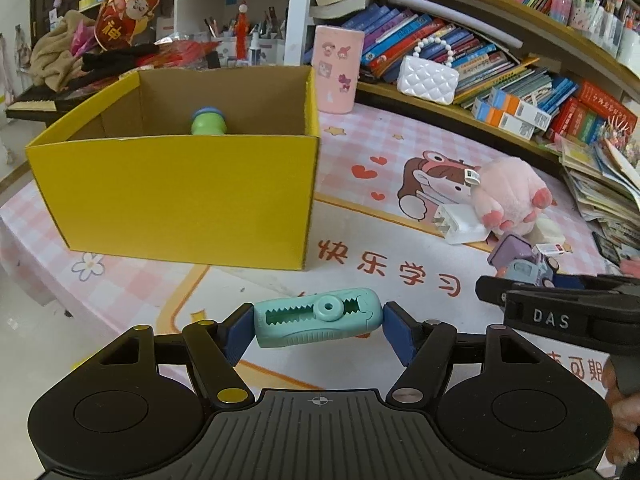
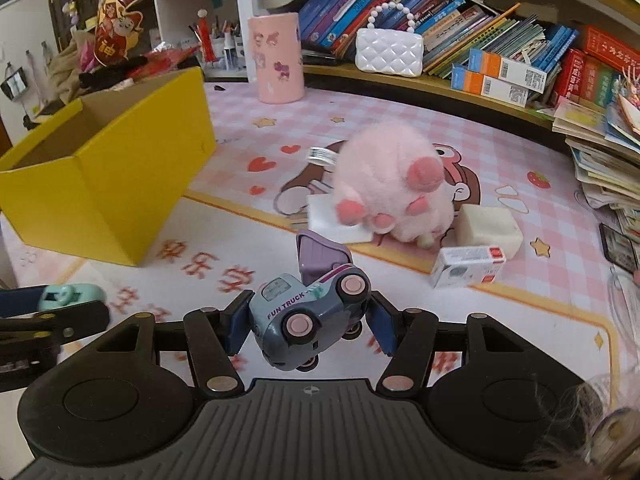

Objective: Organize objects
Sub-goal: 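Grasp the mint-green case with the left tool while the right tool grasps the grey toy truck, then carry the mint-green case and grey truck with both tools over the yellow box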

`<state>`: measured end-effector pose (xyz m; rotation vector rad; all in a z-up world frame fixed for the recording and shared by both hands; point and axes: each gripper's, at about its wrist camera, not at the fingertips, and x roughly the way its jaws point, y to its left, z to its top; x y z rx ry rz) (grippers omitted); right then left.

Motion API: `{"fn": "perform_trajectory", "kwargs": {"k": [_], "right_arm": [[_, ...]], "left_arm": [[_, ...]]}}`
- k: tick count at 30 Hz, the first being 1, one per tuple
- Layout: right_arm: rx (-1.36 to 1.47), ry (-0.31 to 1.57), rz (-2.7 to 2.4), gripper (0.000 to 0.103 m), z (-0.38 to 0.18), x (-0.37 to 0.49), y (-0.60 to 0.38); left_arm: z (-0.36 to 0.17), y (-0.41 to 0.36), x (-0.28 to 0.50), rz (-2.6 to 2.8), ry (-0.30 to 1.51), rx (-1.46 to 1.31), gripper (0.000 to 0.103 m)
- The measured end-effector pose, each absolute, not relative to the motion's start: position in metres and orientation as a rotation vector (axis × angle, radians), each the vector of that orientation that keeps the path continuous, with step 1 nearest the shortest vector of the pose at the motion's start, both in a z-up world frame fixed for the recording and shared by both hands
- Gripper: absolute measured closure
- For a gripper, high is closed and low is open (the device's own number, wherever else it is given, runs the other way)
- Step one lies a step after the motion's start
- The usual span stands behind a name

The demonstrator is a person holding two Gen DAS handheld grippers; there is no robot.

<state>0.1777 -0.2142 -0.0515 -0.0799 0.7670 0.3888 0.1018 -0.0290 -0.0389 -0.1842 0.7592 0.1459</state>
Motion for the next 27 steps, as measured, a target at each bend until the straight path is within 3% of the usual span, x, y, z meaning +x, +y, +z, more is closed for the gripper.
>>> {"fn": "perform_trajectory", "kwargs": {"k": [27], "right_arm": [[-0.102, 0.771, 0.466, 0.046, -0.035, 0.053, -0.086]], "left_arm": [[-0.019, 0.078, 0.002, 0.189, 0.691, -0.158, 0.034]]}}
